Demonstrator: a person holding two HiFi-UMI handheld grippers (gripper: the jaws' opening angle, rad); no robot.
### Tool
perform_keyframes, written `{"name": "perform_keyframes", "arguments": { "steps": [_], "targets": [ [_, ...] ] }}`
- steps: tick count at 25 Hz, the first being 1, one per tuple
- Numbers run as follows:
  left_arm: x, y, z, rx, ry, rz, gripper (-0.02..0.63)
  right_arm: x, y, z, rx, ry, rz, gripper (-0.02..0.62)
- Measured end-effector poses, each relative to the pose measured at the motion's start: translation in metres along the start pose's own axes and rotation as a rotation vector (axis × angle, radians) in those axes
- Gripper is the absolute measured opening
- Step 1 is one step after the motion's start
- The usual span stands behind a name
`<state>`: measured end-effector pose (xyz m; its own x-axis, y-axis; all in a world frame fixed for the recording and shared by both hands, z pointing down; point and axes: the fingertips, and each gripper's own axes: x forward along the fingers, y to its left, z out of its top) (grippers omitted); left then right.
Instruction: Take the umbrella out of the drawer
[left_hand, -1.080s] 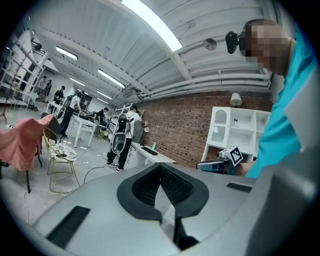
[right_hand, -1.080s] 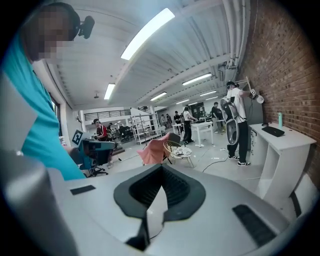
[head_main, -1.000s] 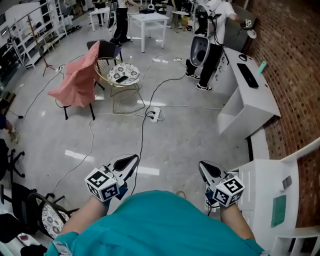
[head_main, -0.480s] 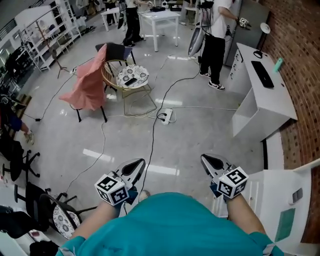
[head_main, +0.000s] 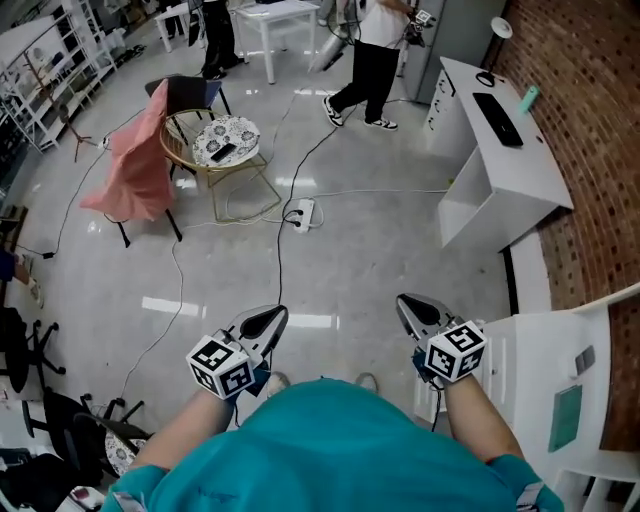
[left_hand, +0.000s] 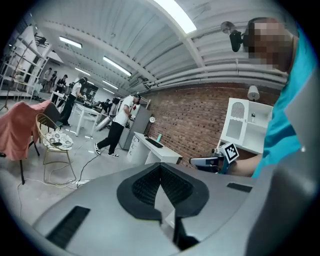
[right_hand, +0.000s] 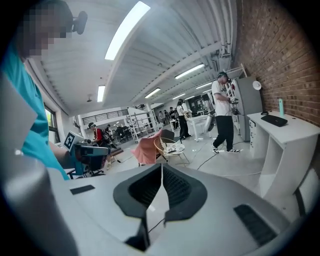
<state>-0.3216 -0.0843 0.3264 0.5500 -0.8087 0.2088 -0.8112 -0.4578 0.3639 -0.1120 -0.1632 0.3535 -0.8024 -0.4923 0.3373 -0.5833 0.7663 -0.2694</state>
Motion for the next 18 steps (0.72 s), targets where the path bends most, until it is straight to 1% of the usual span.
{"name": "perform_keyframes", "arguments": {
  "steps": [2,3,4,8,10,14,18],
  "targets": [
    [0.021,-0.010,-0.006,0.011,0.033,-0.040,0.014,-0.009,-0.020,-0.011,0.003,0.013,-0.041,0.027],
    [0.032,-0.016,-0.011,0.016,0.051,-0.062,0.014,-0.016,-0.031,-0.020,0.008,0.021,-0.066,0.058],
    [0.043,-0.022,-0.015,0.021,0.068,-0.085,0.014,-0.024,-0.043,-0.030,0.019,0.029,-0.094,0.105],
    [0.095,-0.052,-0.043,0.033,0.140,-0.179,0.014,-0.061,-0.092,-0.078,0.063,0.075,-0.210,0.169],
    [0.122,-0.068,-0.062,0.040,0.187,-0.227,0.014,-0.081,-0.117,-0.105,0.088,0.096,-0.265,0.184],
    [0.172,-0.102,-0.100,0.048,0.280,-0.317,0.014,-0.118,-0.158,-0.156,0.126,0.137,-0.354,0.195],
    [0.216,-0.140,-0.143,0.045,0.388,-0.411,0.014,-0.156,-0.182,-0.221,0.171,0.206,-0.424,0.207]
  ]
}}
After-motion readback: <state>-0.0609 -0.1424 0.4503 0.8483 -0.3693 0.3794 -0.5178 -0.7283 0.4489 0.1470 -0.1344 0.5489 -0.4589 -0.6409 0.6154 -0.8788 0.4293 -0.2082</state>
